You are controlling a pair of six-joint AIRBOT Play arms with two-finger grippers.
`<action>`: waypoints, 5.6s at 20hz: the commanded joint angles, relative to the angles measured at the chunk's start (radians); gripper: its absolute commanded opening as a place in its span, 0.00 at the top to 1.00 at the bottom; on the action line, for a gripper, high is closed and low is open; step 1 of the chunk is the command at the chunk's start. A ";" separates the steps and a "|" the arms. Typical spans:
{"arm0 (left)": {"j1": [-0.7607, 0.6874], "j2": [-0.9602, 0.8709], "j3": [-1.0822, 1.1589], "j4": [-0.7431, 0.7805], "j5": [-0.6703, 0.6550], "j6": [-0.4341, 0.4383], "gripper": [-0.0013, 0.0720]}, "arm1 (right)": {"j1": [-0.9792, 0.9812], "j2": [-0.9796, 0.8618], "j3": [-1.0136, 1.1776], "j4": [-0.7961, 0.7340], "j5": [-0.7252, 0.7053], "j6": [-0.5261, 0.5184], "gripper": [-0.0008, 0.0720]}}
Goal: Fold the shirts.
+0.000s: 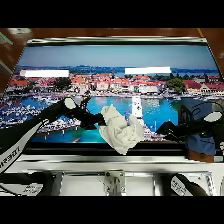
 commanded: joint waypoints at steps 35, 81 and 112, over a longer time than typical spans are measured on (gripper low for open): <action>0.078 0.345 0.276 0.141 0.009 0.196 0.92 | 0.102 0.075 0.125 0.585 -0.082 -0.358 0.89; 0.172 0.345 -0.241 0.217 0.171 -0.169 0.61 | 0.173 0.013 -0.066 0.322 -0.511 -0.045 0.74; 0.192 0.317 -0.453 0.009 0.066 0.048 0.92 | -0.015 -0.009 -0.219 0.158 -0.211 -0.115 0.05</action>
